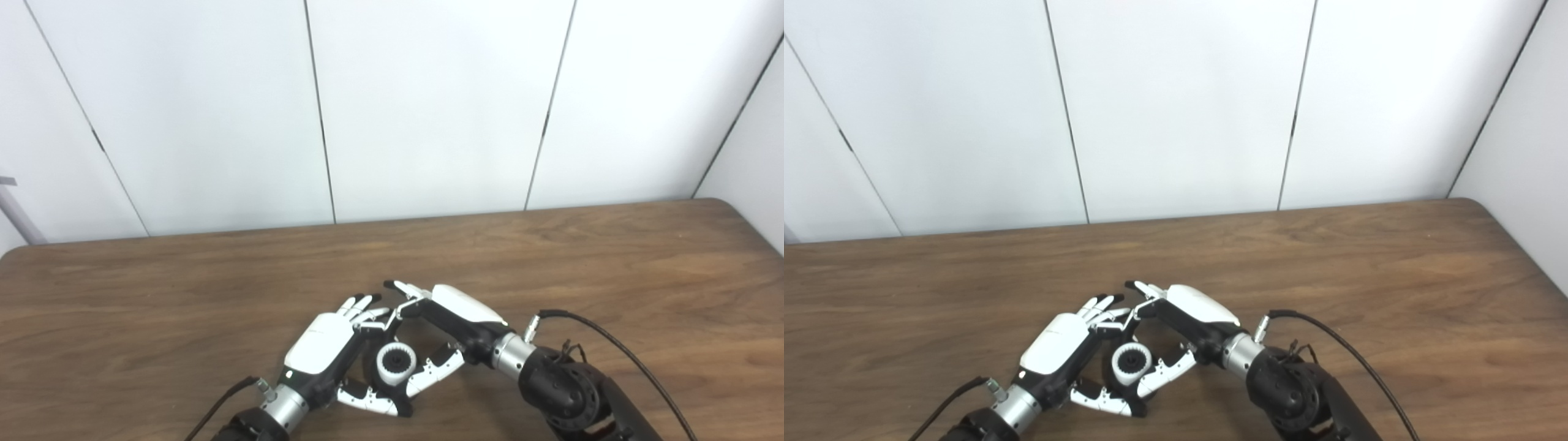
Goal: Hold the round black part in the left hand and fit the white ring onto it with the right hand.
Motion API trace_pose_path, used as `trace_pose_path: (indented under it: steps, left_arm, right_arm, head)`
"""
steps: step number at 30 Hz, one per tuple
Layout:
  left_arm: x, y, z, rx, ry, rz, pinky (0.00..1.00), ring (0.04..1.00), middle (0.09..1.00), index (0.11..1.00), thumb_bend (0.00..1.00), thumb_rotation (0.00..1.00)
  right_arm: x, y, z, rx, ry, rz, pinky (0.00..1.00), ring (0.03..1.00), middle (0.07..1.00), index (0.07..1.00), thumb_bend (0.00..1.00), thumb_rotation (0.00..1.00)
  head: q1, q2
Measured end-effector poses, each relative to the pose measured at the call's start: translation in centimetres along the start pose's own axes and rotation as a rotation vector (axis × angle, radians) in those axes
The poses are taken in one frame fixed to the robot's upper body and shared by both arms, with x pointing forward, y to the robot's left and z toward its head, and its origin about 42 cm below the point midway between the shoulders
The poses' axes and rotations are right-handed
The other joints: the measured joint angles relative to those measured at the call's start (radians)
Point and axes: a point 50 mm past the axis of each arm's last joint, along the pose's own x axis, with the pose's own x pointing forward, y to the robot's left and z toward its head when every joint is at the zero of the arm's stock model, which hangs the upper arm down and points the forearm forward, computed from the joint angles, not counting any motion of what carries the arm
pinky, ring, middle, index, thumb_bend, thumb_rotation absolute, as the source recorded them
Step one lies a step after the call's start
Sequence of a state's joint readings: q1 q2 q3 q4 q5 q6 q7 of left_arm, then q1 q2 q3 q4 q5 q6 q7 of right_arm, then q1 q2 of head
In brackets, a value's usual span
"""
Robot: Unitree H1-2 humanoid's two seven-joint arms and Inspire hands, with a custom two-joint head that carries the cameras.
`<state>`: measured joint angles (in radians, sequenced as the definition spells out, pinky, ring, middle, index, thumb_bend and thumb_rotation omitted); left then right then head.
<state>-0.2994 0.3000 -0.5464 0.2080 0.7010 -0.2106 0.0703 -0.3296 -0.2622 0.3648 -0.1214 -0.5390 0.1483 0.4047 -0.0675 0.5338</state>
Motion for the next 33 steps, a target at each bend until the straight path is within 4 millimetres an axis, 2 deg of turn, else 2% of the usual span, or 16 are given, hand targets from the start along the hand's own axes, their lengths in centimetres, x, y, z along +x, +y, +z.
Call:
trace_pose_path:
  steps: [8,14,16,21,28,33]
  left_arm:
    - [0.0,0.0,0.0,0.0,0.0,0.0,1.0,0.976,0.86,0.481,0.52,0.05]
    - [0.0,0.0,0.0,0.0,0.0,0.0,1.0,0.974,0.859,0.481,0.52,0.05]
    - [0.0,0.0,0.0,0.0,0.0,0.0,1.0,0.973,0.857,0.481,0.52,0.05]
    - [0.4,-0.1,-0.3,-0.001,-0.003,-0.007,1.0,0.969,0.854,0.481,0.52,0.05]
    - [1.6,0.0,-0.9,0.003,-0.017,-0.014,1.0,0.959,0.852,0.482,0.52,0.05]
    - [2.2,-0.1,-1.3,0.01,-0.027,-0.012,1.0,0.954,0.847,0.482,0.52,0.05]
  right_arm:
    - [-0.1,0.0,0.0,0.004,0.0,0.001,1.0,1.0,1.0,0.979,1.0,0.39]
    - [-0.2,0.0,-0.1,0.018,-0.002,0.003,1.0,1.0,1.0,0.999,1.0,0.44]
    - [-0.4,0.0,-0.3,0.034,0.003,-0.001,1.0,1.0,1.0,1.0,1.0,0.48]
    - [-1.5,-0.5,-1.6,0.091,0.037,-0.058,1.0,1.0,1.0,1.0,1.0,0.54]
    - [-3.5,-2.2,-2.5,0.138,0.043,-0.221,1.0,1.0,1.0,1.0,1.0,0.62]
    - [-5.2,-2.1,-3.7,0.163,0.045,-0.32,1.0,1.0,1.0,1.0,1.0,0.68]
  head:
    - [0.0,0.003]
    - [-0.002,-0.006]
    - [-0.002,-0.009]
    - [-0.005,-0.017]
    - [-0.003,-0.028]
    - [0.0,-0.037]
